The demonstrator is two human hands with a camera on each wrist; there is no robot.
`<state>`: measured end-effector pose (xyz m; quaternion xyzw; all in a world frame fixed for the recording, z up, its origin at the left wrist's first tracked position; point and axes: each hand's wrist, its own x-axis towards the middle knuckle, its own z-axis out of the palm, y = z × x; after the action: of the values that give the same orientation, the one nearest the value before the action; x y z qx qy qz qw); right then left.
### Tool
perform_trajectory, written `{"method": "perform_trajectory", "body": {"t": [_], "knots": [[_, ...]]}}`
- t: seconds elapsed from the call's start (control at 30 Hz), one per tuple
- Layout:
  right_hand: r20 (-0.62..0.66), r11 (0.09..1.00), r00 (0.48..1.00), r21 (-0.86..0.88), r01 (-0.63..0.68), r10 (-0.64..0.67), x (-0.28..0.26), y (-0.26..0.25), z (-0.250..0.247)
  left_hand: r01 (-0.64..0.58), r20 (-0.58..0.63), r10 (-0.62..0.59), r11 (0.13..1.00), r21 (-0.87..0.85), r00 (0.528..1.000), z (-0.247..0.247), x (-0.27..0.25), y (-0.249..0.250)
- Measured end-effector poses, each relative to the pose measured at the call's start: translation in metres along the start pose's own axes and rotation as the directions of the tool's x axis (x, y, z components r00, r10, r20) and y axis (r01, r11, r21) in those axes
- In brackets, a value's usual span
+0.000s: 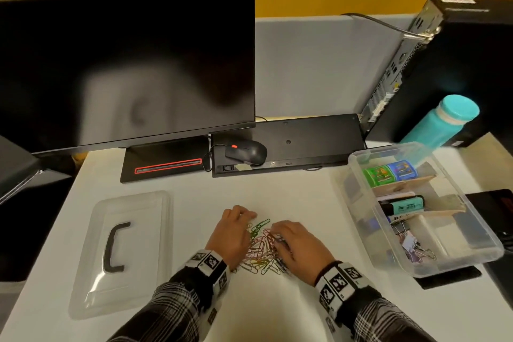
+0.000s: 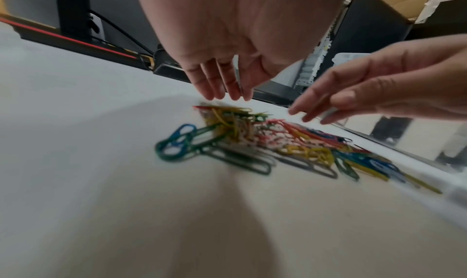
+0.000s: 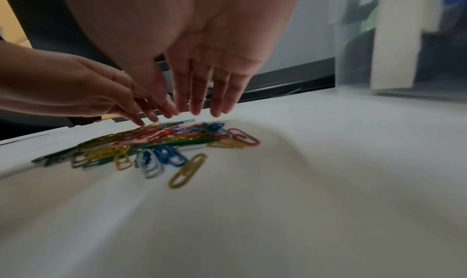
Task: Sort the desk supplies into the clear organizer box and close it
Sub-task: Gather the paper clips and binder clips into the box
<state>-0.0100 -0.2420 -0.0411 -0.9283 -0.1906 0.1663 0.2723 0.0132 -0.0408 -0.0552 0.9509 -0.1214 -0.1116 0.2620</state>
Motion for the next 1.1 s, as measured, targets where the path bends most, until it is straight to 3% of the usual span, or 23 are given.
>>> {"method": "perform_trajectory", "body": {"t": [0.07, 0.17, 0.3, 0.43, 0.5, 0.63, 0.73, 0.97, 1.1], "knots": [[-0.093, 0.992, 0.994, -0.107, -0.073, 0.063, -0.007, 0.003, -0.001, 0.049, 0.001, -0.049, 0.997, 0.06, 0.999, -0.002, 0.003, -0.001], [-0.013, 0.965, 0.978, -0.161, -0.208, 0.208, -0.017, 0.003, 0.005, 0.061, 0.071, -0.073, 0.986, 0.157, 0.995, -0.002, 0.001, 0.005], [0.049, 0.975, 0.981, -0.133, -0.179, 0.187, -0.026, -0.003, 0.013, -0.038, 0.182, 0.004, 0.983, 0.181, 0.983, -0.002, -0.013, 0.019], [0.073, 0.939, 0.937, -0.081, -0.335, 0.341, -0.033, -0.002, 0.014, 0.126, 0.074, -0.153, 0.949, 0.289, 0.985, -0.018, -0.038, 0.005], [0.097, 0.921, 0.917, -0.084, -0.38, 0.388, -0.033, -0.004, 0.017, 0.183, 0.125, -0.231, 0.933, 0.309, 0.965, -0.026, -0.052, -0.014], [0.131, 0.921, 0.917, -0.154, -0.357, 0.377, -0.015, -0.02, 0.019, 0.168, 0.271, -0.218, 0.966, 0.196, 0.938, -0.026, -0.062, -0.034], [0.119, 0.941, 0.936, -0.107, -0.321, 0.333, -0.002, -0.028, 0.015, 0.117, 0.261, -0.143, 0.987, 0.113, 0.955, -0.022, -0.048, -0.026], [0.033, 0.969, 0.969, -0.029, -0.245, 0.246, -0.001, -0.031, 0.025, -0.038, 0.301, -0.015, 0.985, 0.168, 0.954, -0.013, -0.021, 0.004], [-0.038, 0.978, 0.978, -0.045, -0.204, 0.203, -0.002, -0.032, 0.029, -0.077, 0.229, 0.032, 0.979, 0.189, 0.973, -0.011, -0.026, 0.008]]}}
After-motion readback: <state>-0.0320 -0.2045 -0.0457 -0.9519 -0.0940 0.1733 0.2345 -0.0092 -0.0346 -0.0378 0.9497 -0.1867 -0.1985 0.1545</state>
